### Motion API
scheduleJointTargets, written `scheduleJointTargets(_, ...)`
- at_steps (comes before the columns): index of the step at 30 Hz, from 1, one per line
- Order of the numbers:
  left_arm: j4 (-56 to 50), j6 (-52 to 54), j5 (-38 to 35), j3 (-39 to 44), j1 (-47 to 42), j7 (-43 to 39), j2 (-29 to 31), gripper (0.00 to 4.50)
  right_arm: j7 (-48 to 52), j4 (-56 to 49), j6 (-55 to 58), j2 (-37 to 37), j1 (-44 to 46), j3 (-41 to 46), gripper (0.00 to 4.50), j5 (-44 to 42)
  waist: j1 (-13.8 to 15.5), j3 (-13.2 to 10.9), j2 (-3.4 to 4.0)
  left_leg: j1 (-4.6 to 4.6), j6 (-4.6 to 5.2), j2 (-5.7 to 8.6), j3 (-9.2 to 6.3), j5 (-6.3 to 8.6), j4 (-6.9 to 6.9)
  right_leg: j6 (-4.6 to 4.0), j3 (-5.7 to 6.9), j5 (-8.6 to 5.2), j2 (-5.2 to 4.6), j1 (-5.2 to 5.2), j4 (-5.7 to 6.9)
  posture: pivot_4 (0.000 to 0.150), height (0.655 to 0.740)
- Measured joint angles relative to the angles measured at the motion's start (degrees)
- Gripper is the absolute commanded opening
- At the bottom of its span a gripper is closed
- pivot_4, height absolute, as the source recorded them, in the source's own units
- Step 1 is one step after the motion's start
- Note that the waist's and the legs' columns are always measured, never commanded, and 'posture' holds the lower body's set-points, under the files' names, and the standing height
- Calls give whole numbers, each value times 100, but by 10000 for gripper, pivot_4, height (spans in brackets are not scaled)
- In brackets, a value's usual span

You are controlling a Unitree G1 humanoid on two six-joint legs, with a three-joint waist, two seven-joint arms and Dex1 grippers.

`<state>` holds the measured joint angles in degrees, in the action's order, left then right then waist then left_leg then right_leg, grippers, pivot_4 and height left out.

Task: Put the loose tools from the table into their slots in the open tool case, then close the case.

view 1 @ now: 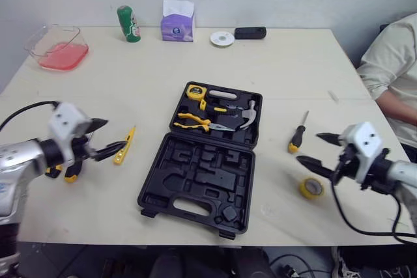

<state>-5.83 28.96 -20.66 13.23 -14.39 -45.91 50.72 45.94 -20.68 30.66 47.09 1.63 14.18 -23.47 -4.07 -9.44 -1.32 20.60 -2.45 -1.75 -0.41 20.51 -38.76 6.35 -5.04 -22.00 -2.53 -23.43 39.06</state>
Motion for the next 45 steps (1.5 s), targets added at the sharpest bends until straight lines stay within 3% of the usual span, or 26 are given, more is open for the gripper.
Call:
scheduleJointTargets(7, 746, -109, 766, -1248, -943, 230, -642, 2961, -594, -397, 500, -410, 363, -994, 376, 260, 1, 0, -2, 6, 4, 5, -7, 3, -31, 7, 7, 3, 3, -4, -1, 1500, 7400)
scheduleJointTargets(8, 957, -159, 916, -1466, -1137, 279, -831, 211, -678, -416, 540, -506, 418, -1234, 0, 348, 19, 0, -2, 6, 4, 8, -9, 3, -33, 9, 7, 4, 2, -3, 1, 1500, 7400)
scheduleJointTargets(18, 1824, -576, 1410, -1934, -1807, 386, -1590, 211, -1050, -177, 584, -835, 942, -2060, 0, 943, 96, 2, -4, 49, 2, 14, -40, 2, -52, 11, 19, 6, -4, -33, 4, 1500, 7400)
scheduleJointTargets(25, 1924, -511, 1416, -1876, -1883, 325, -1693, 211, -1017, 58, 522, -868, 1204, -2272, 0, 1217, 104, 2, -4, 53, 2, 15, -49, 2, -52, 11, 24, 6, -6, -32, 4, 1500, 7400)
scheduleJointTargets(30, 1693, -381, 1415, -1874, -1830, 134, -1654, 211, -902, 128, 521, -877, 1312, -2299, 0, 1313, 86, 2, -4, 54, 2, 15, -49, 2, -50, 11, 25, 6, -4, -32, 10, 1500, 7400)
scheduleJointTargets(35, 752, -70, 1308, -1810, -1171, -268, -1310, 211, -609, 184, 294, -677, 1470, -2525, 0, 1609, 54, 3, -4, 50, 2, 17, -60, 2, -43, 11, 17, 6, 1, -39, 14, 1500, 7400)
scheduleJointTargets(45, 107, 270, 1288, -1614, -696, -300, -1212, 211, -97, 337, 62, -658, 1631, -2650, 0, 1817, 57, 3, -5, 49, 2, 16, -60, 2, -44, 11, 15, 6, 4, -38, 4, 1500, 7400)
